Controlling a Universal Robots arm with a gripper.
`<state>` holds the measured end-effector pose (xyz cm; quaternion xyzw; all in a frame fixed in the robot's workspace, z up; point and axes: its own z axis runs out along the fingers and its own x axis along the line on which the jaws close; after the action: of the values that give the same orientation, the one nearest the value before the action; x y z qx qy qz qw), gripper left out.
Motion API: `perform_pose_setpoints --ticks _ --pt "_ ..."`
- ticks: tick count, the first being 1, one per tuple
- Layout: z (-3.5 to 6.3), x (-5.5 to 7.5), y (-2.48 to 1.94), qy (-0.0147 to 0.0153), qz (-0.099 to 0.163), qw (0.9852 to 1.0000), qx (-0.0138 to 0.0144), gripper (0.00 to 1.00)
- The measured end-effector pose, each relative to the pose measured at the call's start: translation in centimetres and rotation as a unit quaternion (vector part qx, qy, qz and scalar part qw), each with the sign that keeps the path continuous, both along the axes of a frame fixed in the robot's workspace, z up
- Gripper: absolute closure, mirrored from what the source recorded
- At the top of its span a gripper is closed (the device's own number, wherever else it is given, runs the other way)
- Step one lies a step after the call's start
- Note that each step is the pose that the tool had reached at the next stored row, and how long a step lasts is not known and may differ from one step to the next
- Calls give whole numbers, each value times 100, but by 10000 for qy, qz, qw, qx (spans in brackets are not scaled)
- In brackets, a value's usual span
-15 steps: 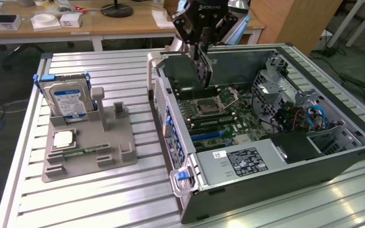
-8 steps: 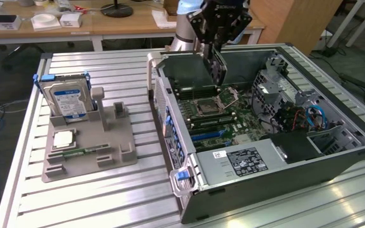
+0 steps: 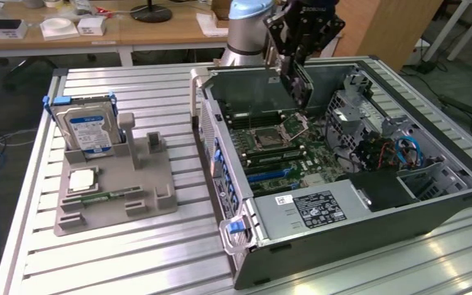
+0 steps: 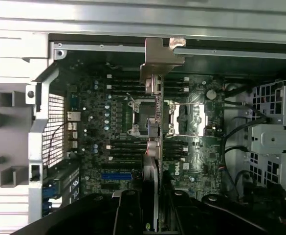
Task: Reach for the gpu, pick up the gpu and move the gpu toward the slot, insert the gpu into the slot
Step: 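Pick up the gpu and move the gpu toward the slot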
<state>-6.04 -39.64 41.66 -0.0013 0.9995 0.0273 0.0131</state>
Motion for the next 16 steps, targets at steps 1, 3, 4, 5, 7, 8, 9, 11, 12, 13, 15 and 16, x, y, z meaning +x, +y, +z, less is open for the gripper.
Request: perform_pose_setpoints --ticks 1,3,4,5,7,8,9,11,12,13,15,16 --pt "0 44 0 0 0 10000 0 74" --pt "0 135 0 0 0 10000 1 74" --pt "0 174 0 0 0 10000 2 74" --pt "0 215 0 0 -1 10000 2 74" --pt "0 294 0 0 0 10000 2 74" --pt "0 340 0 -1 -1 10000 3 74" --pt "1 358 0 1 -1 10000 2 74" --pt "0 358 0 0 -3 10000 3 74" --pt "0 358 0 0 -3 10000 3 74" --pt "0 358 0 0 -3 10000 3 74" --pt "0 358 0 0 -3 10000 3 74" --pt "0 359 0 0 -3 10000 3 74"
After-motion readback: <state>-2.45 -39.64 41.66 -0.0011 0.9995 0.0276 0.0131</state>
